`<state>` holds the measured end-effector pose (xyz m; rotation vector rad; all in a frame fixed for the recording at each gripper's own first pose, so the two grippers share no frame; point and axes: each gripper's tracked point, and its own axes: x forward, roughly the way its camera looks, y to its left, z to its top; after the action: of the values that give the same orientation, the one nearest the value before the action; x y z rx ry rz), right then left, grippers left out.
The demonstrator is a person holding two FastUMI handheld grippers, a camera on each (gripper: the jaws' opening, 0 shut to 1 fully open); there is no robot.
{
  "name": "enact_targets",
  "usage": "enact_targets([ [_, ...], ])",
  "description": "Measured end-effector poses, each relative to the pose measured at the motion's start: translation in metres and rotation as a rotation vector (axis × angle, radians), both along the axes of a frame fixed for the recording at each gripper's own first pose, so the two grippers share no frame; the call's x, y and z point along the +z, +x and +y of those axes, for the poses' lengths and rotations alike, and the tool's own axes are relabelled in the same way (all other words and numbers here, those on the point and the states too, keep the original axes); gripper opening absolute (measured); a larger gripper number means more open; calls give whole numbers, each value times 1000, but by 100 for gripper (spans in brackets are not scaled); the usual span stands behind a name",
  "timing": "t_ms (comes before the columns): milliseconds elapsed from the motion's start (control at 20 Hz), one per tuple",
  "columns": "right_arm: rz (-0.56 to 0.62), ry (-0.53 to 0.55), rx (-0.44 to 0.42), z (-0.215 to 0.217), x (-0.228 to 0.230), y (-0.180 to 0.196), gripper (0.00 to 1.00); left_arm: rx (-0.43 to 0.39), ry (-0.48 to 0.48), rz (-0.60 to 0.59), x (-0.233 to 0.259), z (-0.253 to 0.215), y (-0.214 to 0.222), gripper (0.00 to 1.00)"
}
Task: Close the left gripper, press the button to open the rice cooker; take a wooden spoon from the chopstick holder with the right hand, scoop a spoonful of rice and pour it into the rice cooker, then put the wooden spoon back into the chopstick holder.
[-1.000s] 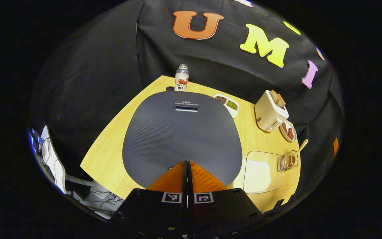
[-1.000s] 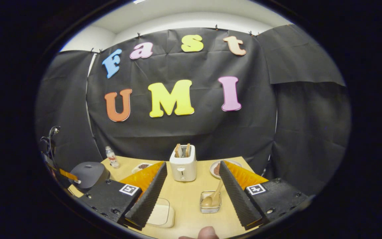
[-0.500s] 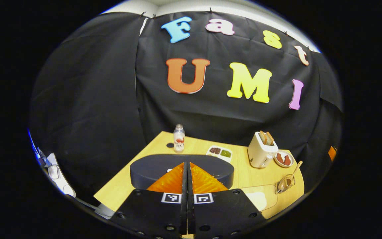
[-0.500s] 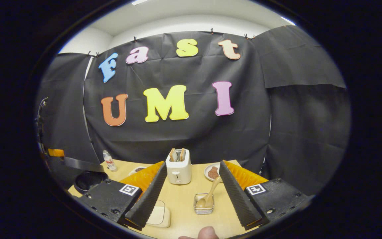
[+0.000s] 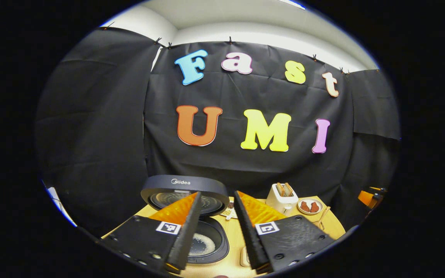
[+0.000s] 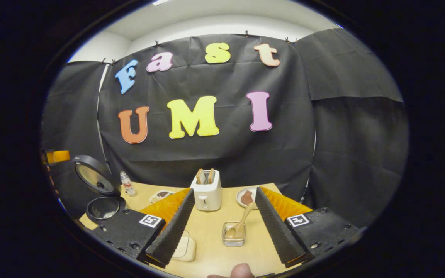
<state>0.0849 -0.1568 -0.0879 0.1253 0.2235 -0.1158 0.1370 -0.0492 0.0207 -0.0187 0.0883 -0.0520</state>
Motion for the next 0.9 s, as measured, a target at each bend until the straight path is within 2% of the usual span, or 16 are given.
enact_targets([
  [150,50,-9,30,-12,-23,7,100,18,10,-22,0,-7,-8,98],
  [200,71,-15,37,-16,-31,10,100,26,18,-36,2,-9,-11,96],
  [300,97,-27,41,-26,-48,22,100,35,31,-59,5,-14,-15,83],
  [350,110,-21,44,-31,-57,28,100,37,27,-58,5,-19,-17,94],
  [600,210,42,66,-47,-110,68,100,55,-6,-26,-1,-40,-17,94],
  [750,302,111,131,-48,-153,94,99,71,6,13,-10,-50,-6,94],
  [850,383,158,166,-49,-186,109,95,88,5,34,-13,-54,-1,94],
  [900,411,179,182,-50,-201,116,98,104,1,47,-15,-54,3,95],
])
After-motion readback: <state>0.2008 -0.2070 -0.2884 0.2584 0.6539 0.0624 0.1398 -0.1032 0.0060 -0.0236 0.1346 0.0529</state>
